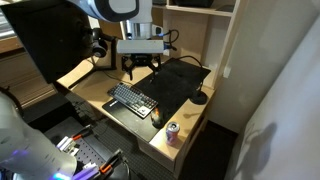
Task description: Turn the reading light around to face the left of the table
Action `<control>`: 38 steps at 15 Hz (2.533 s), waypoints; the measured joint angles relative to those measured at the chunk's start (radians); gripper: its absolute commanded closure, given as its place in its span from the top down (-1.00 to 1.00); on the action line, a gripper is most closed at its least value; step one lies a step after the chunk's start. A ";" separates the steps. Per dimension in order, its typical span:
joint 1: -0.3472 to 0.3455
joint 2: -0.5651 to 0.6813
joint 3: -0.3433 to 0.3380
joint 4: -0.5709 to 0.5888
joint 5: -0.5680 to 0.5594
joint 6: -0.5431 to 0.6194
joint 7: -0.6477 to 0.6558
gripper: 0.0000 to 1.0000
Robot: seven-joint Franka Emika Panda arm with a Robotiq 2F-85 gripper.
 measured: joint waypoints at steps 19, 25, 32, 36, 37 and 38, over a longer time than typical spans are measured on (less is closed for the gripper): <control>-0.017 0.207 -0.121 -0.146 0.121 0.449 -0.205 1.00; -0.048 0.278 -0.119 -0.061 0.260 0.323 -0.481 1.00; -0.063 0.243 -0.077 0.026 0.289 0.193 -0.530 1.00; -0.063 0.176 -0.076 0.050 0.375 0.120 -0.526 1.00; -0.060 0.165 -0.075 0.060 0.431 0.101 -0.522 1.00; -0.057 0.160 -0.074 0.072 0.486 0.093 -0.516 1.00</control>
